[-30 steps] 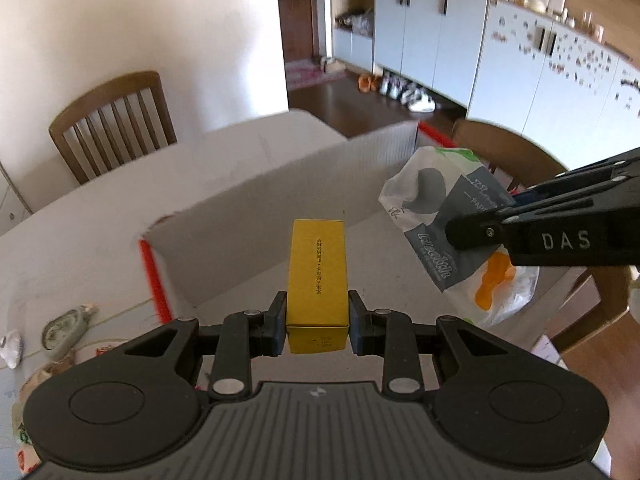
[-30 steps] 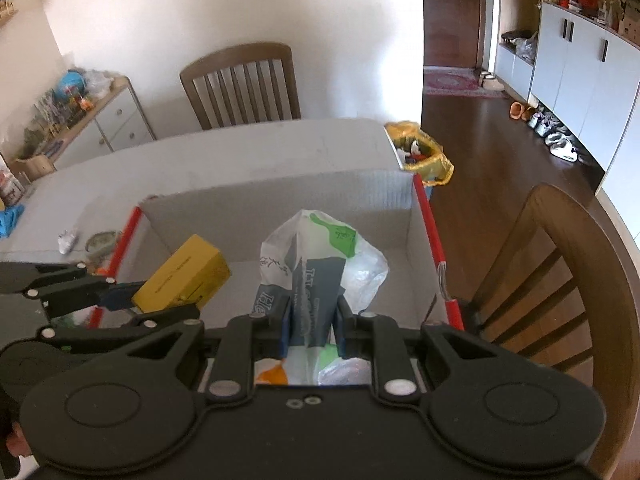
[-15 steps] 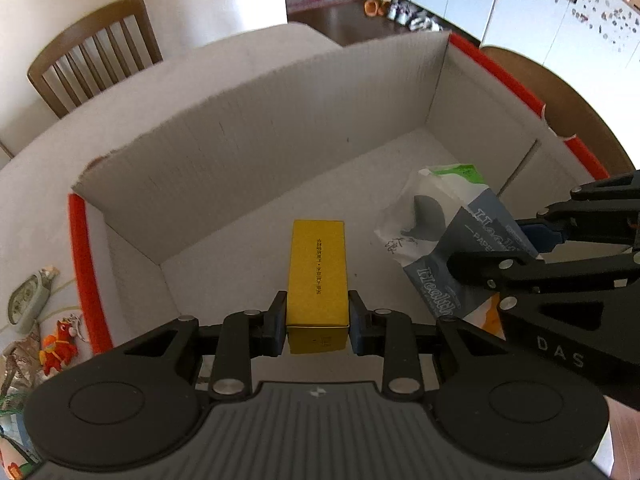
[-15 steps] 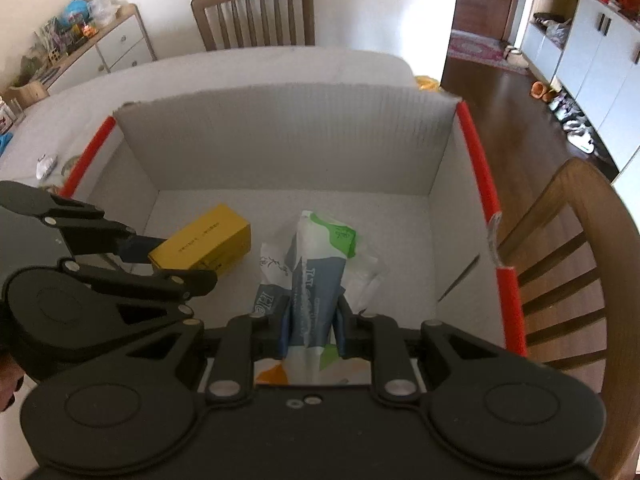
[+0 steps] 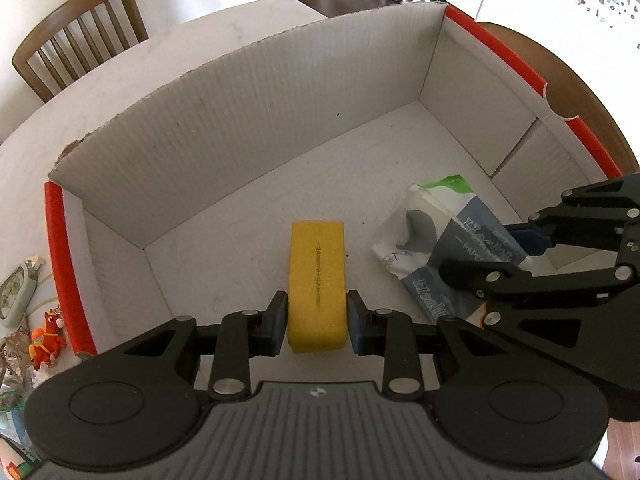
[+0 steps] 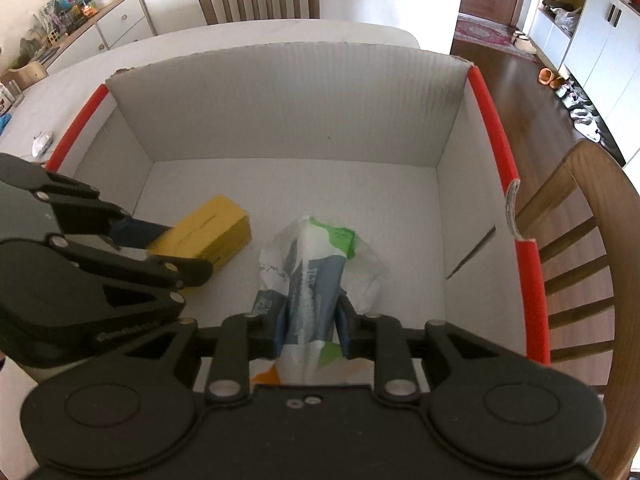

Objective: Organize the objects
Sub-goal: 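Carry yellow box and bag into the red box and open both tools, then withdraw both tools from the red box back to the pile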

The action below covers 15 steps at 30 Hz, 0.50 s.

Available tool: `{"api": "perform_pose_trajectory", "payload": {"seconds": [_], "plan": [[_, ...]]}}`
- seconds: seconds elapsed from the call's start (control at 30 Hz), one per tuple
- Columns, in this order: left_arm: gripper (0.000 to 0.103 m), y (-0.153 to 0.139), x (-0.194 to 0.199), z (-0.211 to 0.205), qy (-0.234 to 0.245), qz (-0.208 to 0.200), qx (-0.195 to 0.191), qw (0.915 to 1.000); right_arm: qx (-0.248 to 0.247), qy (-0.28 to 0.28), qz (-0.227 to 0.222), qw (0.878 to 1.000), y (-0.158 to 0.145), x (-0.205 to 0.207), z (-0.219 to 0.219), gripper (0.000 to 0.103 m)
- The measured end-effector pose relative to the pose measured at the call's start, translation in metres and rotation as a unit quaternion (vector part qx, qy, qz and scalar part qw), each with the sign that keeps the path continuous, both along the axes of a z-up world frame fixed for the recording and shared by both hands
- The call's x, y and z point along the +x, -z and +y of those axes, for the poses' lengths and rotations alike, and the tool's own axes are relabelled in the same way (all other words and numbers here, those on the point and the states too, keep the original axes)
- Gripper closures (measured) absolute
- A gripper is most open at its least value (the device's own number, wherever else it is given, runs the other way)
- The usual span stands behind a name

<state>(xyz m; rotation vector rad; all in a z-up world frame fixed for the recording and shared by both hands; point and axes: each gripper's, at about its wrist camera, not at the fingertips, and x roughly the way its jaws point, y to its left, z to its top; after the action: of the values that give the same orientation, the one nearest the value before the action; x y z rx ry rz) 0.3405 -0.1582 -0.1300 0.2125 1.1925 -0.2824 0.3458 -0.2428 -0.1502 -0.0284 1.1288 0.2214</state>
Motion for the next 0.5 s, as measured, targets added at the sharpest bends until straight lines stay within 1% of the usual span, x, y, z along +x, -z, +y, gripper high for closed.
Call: {"api": "perform_pose_trajectory", "payload": {"seconds": [0.13,0.2,0.33,0.5], "plan": [[0.073,-0.003,-0.001,0.006,-0.003,-0.008,-0.007,0.9999,-0.001,0.003,-0.005,1.0,-0.005,-0.002,-0.002,0.078],[0.073,-0.006,-0.004,0.009,-0.006,-0.014,-0.008,0.9999,0.001,0.001,-0.007,1.0,-0.007,-0.005,-0.003,0.075],[0.073,-0.01,-0.011,0.012,-0.013,-0.03,-0.008,0.9994,0.0,0.001,-0.012,1.0,-0.012,-0.01,-0.006,0.074],[0.073,-0.022,-0.024,0.019,-0.025,-0.051,-0.019,0.9982,0.005,0.001,-0.026,1.0,-0.03,-0.015,-0.006,0.072]]}}
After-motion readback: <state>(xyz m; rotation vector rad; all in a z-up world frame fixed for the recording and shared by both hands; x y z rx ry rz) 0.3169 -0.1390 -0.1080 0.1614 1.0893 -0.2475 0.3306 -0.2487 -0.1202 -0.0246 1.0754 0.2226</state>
